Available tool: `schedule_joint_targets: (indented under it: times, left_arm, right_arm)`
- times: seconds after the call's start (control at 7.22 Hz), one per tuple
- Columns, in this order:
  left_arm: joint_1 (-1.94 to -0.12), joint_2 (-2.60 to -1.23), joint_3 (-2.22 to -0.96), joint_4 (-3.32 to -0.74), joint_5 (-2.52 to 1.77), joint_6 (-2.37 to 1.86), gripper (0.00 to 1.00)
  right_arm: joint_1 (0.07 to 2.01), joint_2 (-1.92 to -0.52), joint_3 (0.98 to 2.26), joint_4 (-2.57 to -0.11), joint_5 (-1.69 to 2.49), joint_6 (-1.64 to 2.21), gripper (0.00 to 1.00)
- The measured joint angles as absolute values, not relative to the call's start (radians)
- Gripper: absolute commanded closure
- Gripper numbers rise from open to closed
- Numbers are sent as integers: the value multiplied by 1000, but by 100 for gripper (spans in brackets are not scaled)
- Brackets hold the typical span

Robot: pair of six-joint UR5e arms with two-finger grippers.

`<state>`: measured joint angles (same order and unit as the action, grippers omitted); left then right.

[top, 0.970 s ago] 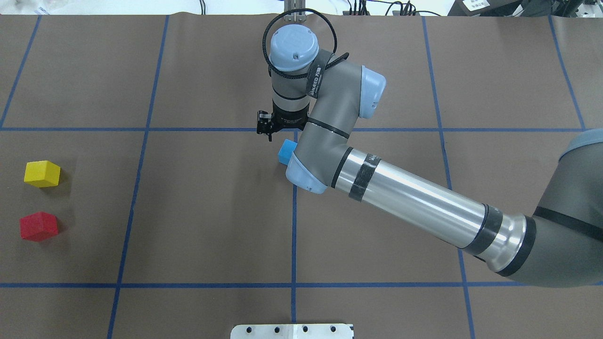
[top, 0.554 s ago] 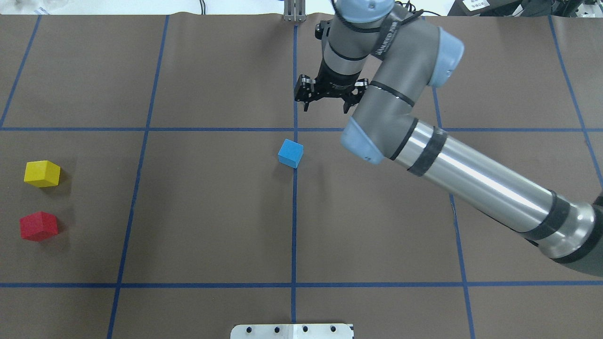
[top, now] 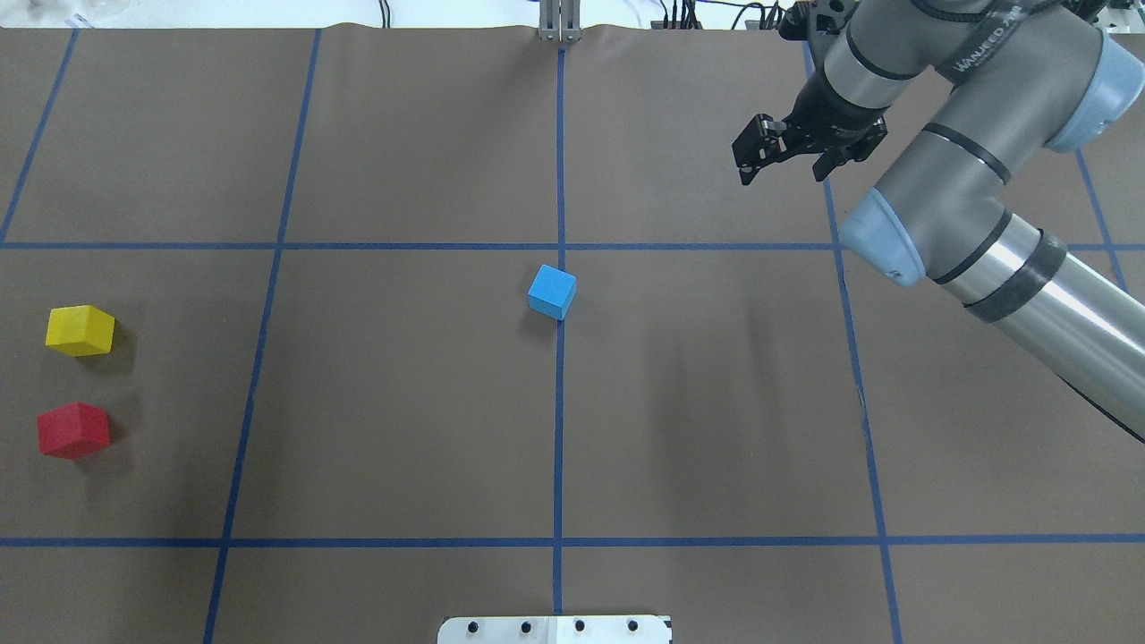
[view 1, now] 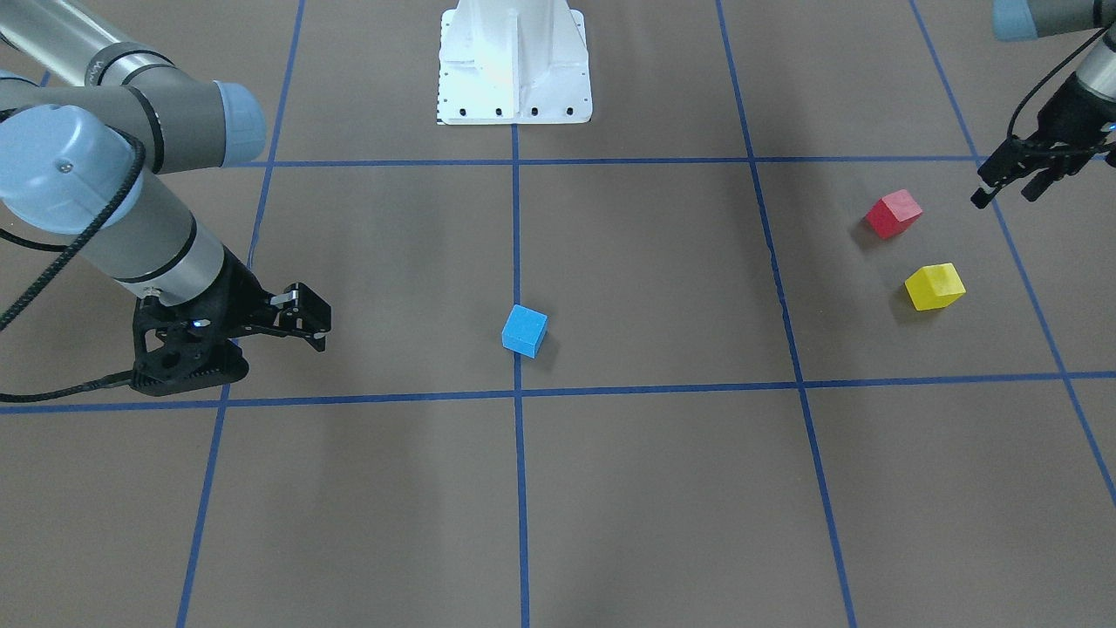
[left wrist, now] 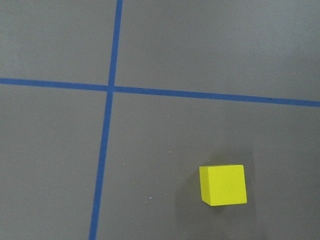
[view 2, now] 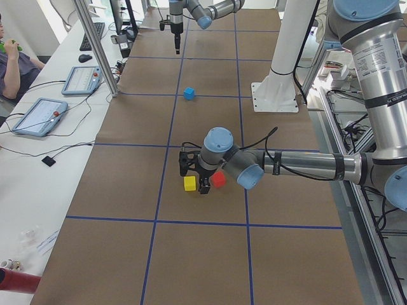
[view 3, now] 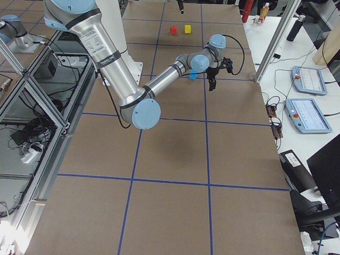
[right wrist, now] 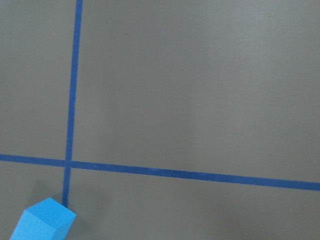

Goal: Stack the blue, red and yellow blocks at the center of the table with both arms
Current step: 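Raise the right gripper off the blue cube while the left gripper reaches the red cube, then lower the left gripper onto the red cube and close on it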

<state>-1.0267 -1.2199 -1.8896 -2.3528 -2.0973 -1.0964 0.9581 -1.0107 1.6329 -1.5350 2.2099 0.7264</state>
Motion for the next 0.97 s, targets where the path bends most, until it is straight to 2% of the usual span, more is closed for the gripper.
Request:
schedule_joint_targets:
  times: [0.42, 0.97]
  left_arm:
    - [-798, -1221, -1897, -2364, -1901, -1274, 1]
    - [-709, -1220, -1895, -2332, -1847, -1294, 1]
  right_arm:
    - [974, -1056, 1657, -1535, 2209, 676, 1]
    - [974, -1057, 1647, -1536, 2203, 672, 1]
